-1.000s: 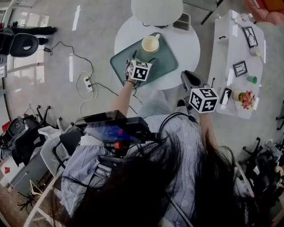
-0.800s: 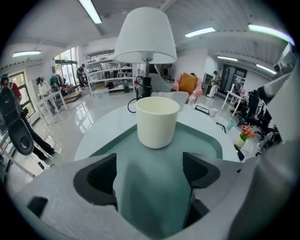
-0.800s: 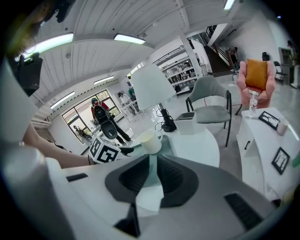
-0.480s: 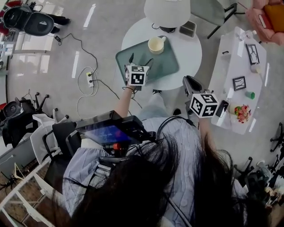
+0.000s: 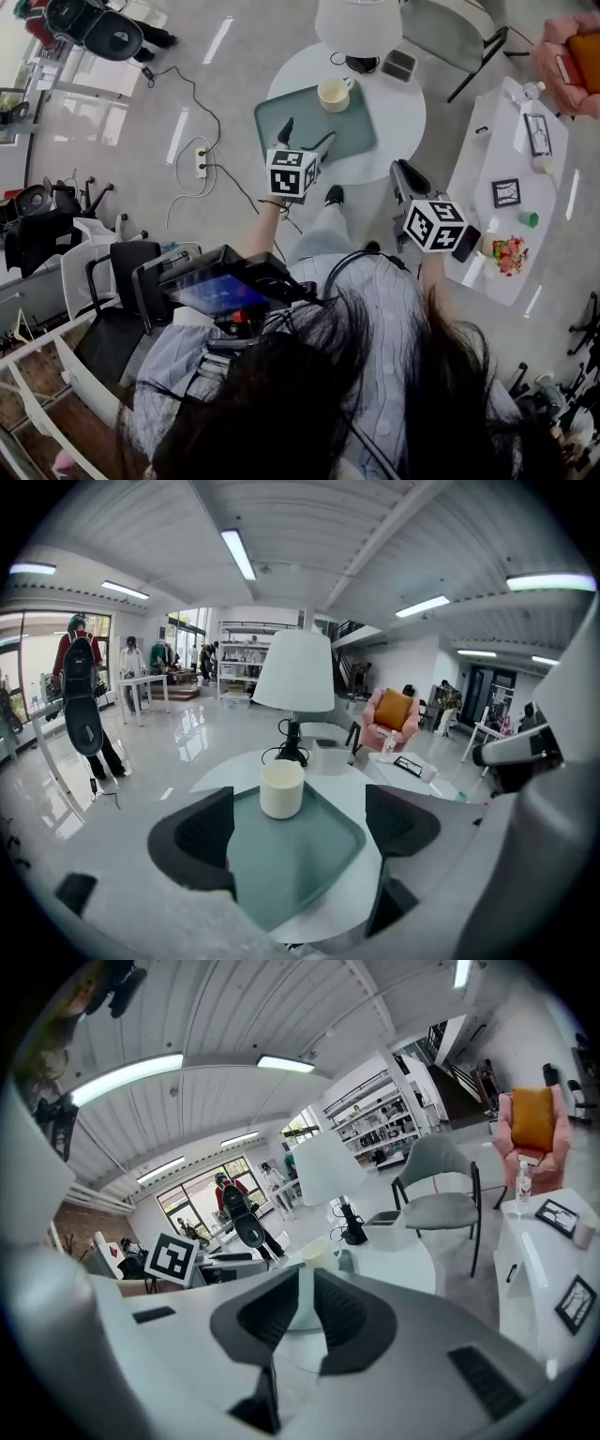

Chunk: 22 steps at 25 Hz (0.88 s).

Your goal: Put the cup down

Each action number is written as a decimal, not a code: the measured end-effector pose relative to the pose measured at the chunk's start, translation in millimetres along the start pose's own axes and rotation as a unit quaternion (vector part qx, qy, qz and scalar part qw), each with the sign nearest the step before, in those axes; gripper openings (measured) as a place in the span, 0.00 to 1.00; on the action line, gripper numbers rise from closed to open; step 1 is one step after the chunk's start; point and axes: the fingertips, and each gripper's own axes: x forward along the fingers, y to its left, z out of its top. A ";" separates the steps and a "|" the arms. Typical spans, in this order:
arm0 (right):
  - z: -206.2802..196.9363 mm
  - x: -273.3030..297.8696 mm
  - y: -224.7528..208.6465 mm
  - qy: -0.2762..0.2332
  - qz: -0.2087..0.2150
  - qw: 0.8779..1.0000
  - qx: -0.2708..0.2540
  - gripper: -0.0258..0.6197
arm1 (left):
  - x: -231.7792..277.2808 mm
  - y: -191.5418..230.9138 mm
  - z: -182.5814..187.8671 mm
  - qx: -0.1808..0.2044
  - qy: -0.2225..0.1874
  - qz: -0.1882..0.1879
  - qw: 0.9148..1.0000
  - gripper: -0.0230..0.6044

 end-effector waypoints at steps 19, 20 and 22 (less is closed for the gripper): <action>-35.8 -91.9 16.6 -0.013 0.064 0.997 -0.037 0.14 | -112.1 -125.3 -1.7 -0.047 -0.057 -0.006 0.997 0.76; -39.5 -95.0 18.2 -0.011 0.068 0.997 -0.035 0.14 | -117.2 -129.6 -5.8 -0.048 -0.055 -0.005 0.997 0.76; -47.0 -99.6 21.3 -0.008 0.074 0.997 -0.033 0.14 | -126.2 -138.5 -15.3 -0.045 -0.048 -0.004 0.998 0.75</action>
